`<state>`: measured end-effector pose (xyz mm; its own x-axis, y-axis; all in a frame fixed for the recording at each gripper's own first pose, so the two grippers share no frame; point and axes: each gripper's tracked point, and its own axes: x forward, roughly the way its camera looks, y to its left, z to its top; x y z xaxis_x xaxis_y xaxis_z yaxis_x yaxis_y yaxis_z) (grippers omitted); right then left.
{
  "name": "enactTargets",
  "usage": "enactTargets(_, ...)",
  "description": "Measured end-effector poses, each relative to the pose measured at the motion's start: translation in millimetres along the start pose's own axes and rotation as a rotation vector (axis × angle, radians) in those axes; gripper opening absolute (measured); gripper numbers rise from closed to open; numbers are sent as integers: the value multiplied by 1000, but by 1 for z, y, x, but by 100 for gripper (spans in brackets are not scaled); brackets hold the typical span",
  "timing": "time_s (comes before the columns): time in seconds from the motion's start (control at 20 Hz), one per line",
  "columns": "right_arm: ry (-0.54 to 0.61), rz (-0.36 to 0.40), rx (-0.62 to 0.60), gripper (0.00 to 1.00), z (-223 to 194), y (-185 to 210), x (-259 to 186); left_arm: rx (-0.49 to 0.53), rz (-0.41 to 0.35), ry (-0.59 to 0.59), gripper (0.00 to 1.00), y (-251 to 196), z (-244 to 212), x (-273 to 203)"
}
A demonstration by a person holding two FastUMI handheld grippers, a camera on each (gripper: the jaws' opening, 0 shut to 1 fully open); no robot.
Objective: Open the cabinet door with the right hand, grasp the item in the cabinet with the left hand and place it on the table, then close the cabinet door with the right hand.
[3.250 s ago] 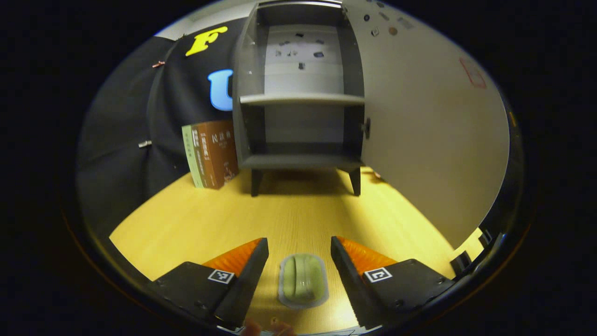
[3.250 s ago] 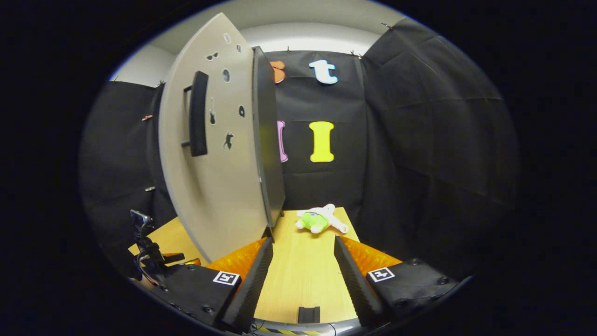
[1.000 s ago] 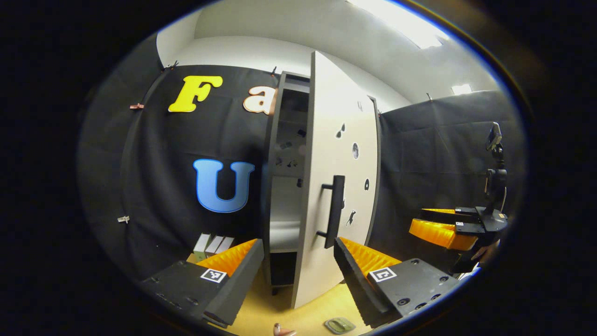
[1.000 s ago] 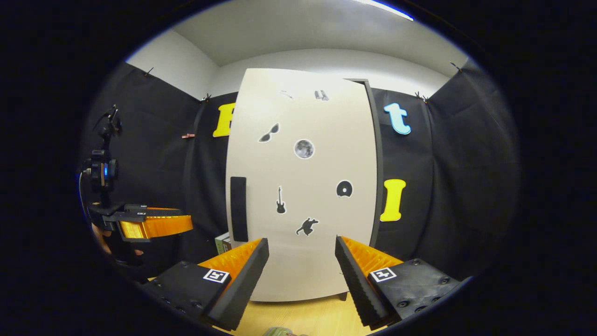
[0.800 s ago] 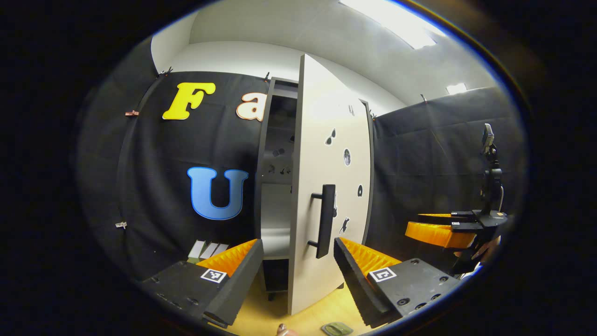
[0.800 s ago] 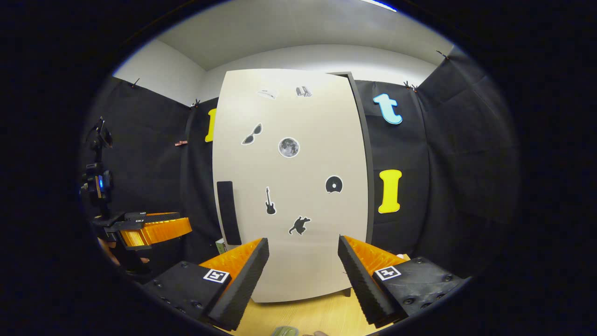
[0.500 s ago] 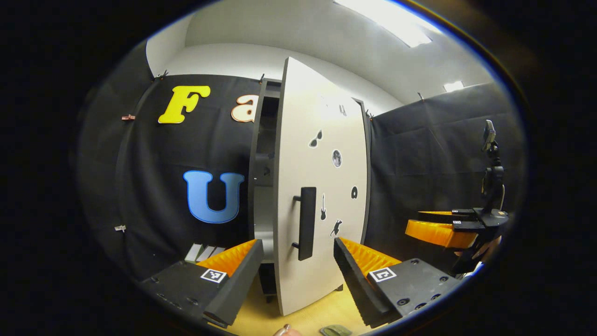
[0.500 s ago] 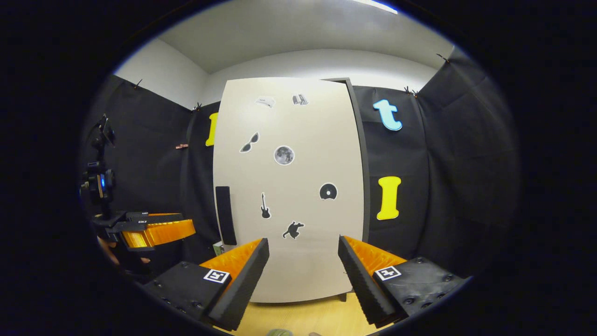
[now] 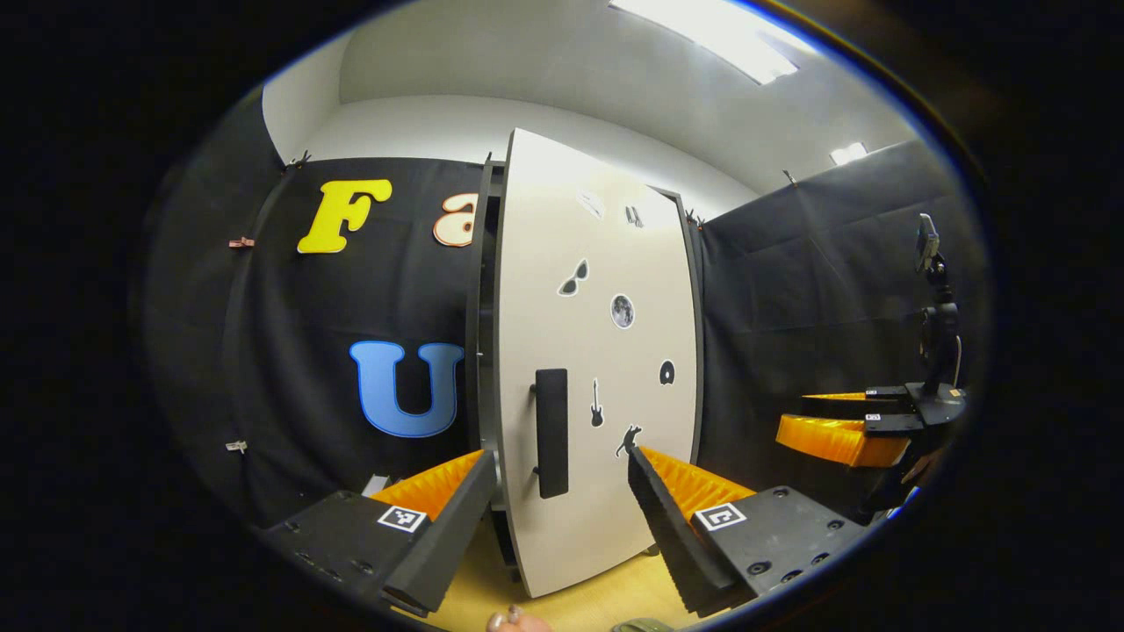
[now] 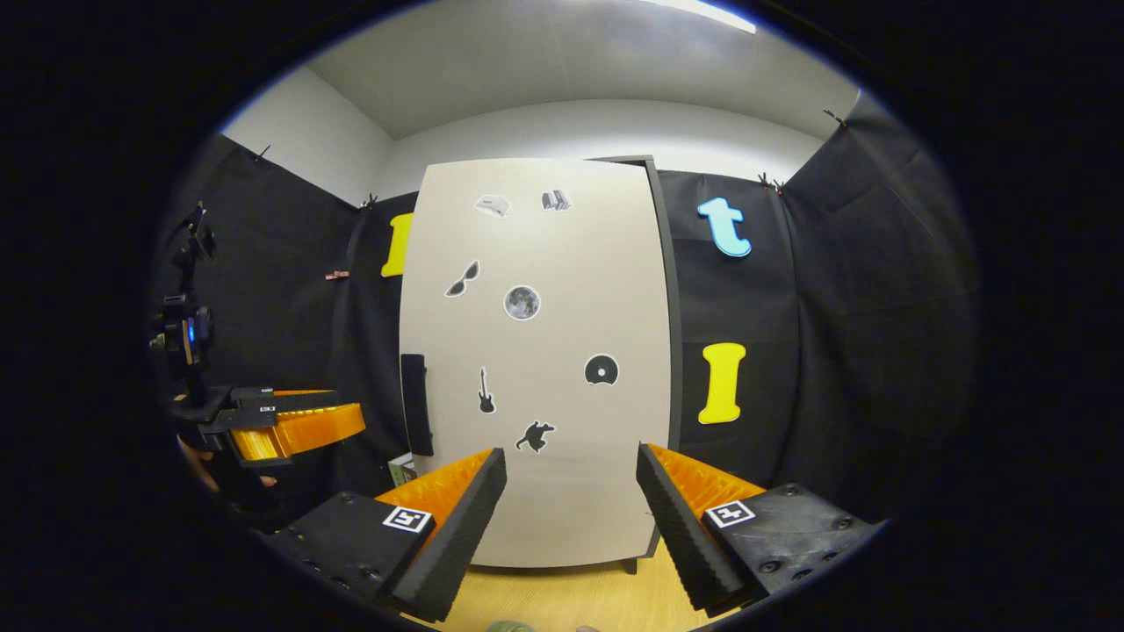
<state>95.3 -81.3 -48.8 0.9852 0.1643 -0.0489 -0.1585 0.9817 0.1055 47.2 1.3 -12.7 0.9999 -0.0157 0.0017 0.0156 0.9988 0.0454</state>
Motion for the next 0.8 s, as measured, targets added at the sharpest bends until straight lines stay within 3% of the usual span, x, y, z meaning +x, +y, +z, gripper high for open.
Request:
enactTargets(0.3, 16, 10, -10, 97, -2, 0, 0, -46, -42, 13, 95, -13, -5, 4)
enactTargets(0.8, 12, 33, -15, 97, 0, 1, 2, -44, 7, -2, 95, -7, -2, 9)
